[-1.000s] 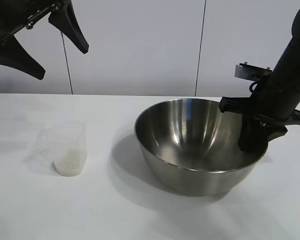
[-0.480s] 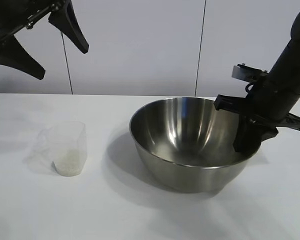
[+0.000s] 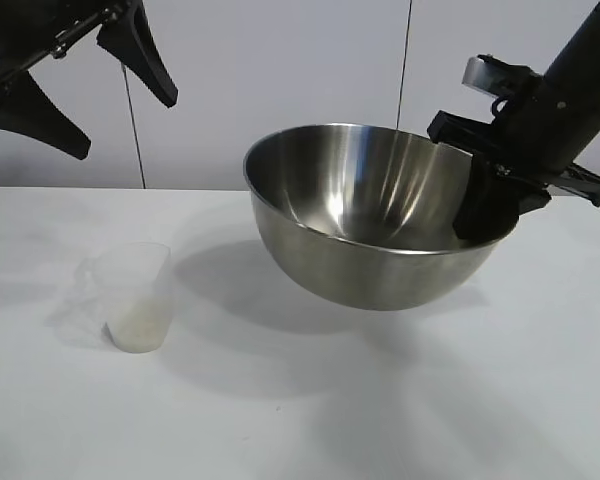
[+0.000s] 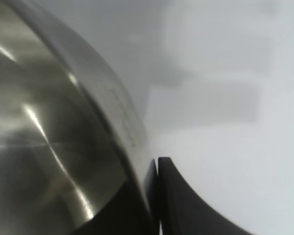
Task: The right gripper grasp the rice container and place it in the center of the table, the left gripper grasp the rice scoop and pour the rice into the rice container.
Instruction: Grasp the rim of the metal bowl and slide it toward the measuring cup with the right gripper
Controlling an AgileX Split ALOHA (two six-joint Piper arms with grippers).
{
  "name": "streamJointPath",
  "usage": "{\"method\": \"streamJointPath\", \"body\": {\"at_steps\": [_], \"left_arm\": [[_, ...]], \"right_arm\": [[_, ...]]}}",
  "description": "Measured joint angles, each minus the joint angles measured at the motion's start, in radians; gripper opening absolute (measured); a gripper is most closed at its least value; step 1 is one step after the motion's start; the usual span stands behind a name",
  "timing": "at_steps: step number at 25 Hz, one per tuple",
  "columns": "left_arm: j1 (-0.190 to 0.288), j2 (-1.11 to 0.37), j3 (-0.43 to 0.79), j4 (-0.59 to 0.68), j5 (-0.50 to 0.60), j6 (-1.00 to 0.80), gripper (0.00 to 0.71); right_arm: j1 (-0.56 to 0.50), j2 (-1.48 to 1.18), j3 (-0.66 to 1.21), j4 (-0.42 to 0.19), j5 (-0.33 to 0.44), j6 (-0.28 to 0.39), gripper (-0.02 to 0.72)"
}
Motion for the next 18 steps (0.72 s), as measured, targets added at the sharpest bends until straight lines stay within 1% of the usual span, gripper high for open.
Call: {"method": "streamJointPath", "body": {"at_steps": [6, 9, 12, 18], "left_arm": [[0.000, 0.000, 0.000, 0.000, 0.000, 0.000, 0.633], [0.000, 0.000, 0.000, 0.000, 0.000, 0.000, 0.633], [0.000, 0.000, 0.000, 0.000, 0.000, 0.000, 0.633], [0.000, 0.000, 0.000, 0.000, 0.000, 0.000, 0.633]], "right_arm": [[0.097, 0.016, -0.001, -0.016, 0.003, 0.000, 0.010], [0.141, 0.044, -0.001, -0.030, -0.020, 0.006, 0.010], [0.169, 0.072, -0.010, -0.056, -0.048, 0.026, 0.010], [0.202, 0.143, -0.072, -0.093, -0.055, 0.068, 0.010]]}}
